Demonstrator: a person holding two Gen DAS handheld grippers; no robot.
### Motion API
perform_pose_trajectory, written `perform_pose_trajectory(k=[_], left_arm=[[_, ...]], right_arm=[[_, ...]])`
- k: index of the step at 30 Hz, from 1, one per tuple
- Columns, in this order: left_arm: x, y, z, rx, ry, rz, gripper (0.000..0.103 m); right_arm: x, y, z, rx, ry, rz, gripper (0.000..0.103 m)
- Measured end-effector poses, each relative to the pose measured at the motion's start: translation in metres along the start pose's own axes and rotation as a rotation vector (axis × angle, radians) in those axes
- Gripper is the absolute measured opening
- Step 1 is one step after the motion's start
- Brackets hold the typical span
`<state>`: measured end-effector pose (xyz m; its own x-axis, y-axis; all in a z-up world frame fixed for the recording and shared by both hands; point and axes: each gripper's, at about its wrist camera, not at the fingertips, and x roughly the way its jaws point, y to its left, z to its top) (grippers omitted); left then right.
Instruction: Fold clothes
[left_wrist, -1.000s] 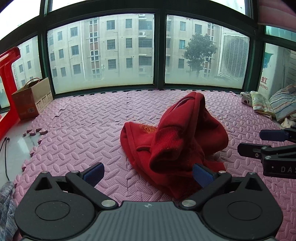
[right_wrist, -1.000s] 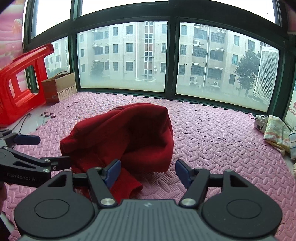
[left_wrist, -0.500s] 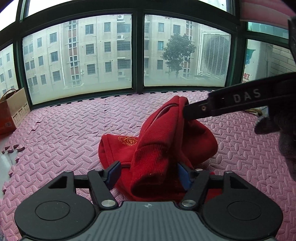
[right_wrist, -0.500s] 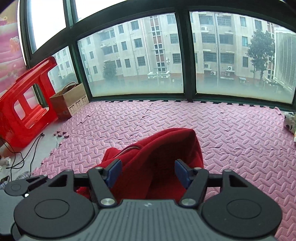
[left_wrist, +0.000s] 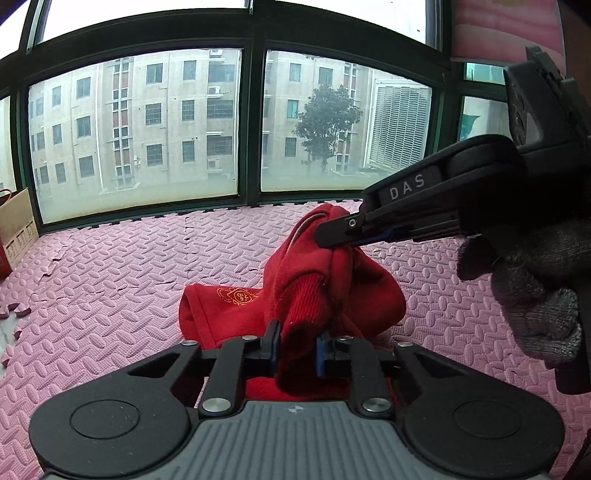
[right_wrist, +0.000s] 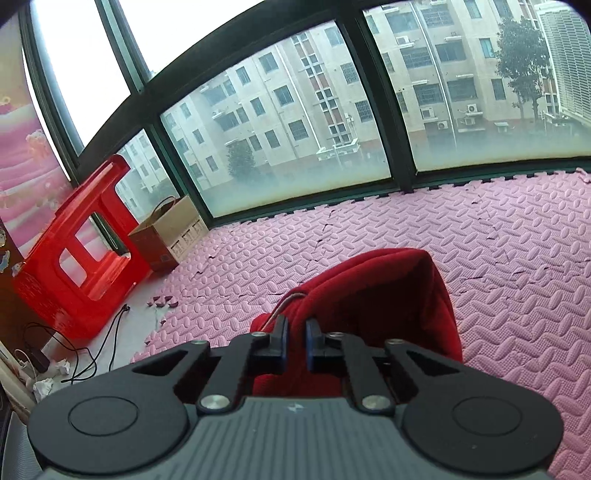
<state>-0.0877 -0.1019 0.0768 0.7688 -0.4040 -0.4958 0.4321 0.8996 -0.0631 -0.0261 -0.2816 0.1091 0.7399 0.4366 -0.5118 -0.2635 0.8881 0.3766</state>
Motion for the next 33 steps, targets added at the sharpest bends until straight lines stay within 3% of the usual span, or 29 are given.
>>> perform_pose_trajectory(k=[4,9,16,19,21,23,24,27,30,33], left_arm=[[-0.018,-0.015,0.004,0.033,-0.039,-0.046,0.018],[-0.038,-0.040,0.004,0.046,-0.051,-0.158,0.018],[-0.053,-0.078,-0.014,0.097,0.015,-0.313,0.018],[-0.054,-0.089,-0.028,0.116,0.075,-0.357,0.022],[-0.053,-0.094,-0.037,0.138,0.110,-0.368,0.030],[-0.053,-0.096,-0.043,0.151,0.140,-0.372,0.038],[-0.055,-0.094,-0.045,0.150,0.144,-0.365,0.049],[-0.061,-0.082,-0.043,0.125,0.125,-0.323,0.062],[-0.061,-0.059,-0.037,0.067,0.099,-0.225,0.081],[-0.055,-0.035,-0.031,0.003,0.079,-0.107,0.084]], right_arm=[[-0.033,0.003,0.000,-0.037,-0.055,0.003,0.007],[-0.078,-0.001,-0.007,-0.064,-0.107,-0.001,0.007],[-0.143,-0.018,-0.042,-0.056,-0.111,-0.031,0.007],[-0.160,-0.034,-0.071,-0.023,-0.060,-0.076,0.007],[-0.162,-0.041,-0.083,-0.009,-0.035,-0.103,0.007],[-0.159,-0.053,-0.100,0.019,0.014,-0.147,0.007],[-0.158,-0.056,-0.105,0.027,0.026,-0.160,0.007],[-0.153,-0.067,-0.119,0.035,0.072,-0.213,0.012],[-0.156,-0.072,-0.126,0.068,0.089,-0.202,0.014],[-0.159,-0.072,-0.135,0.103,0.101,-0.153,0.025]])
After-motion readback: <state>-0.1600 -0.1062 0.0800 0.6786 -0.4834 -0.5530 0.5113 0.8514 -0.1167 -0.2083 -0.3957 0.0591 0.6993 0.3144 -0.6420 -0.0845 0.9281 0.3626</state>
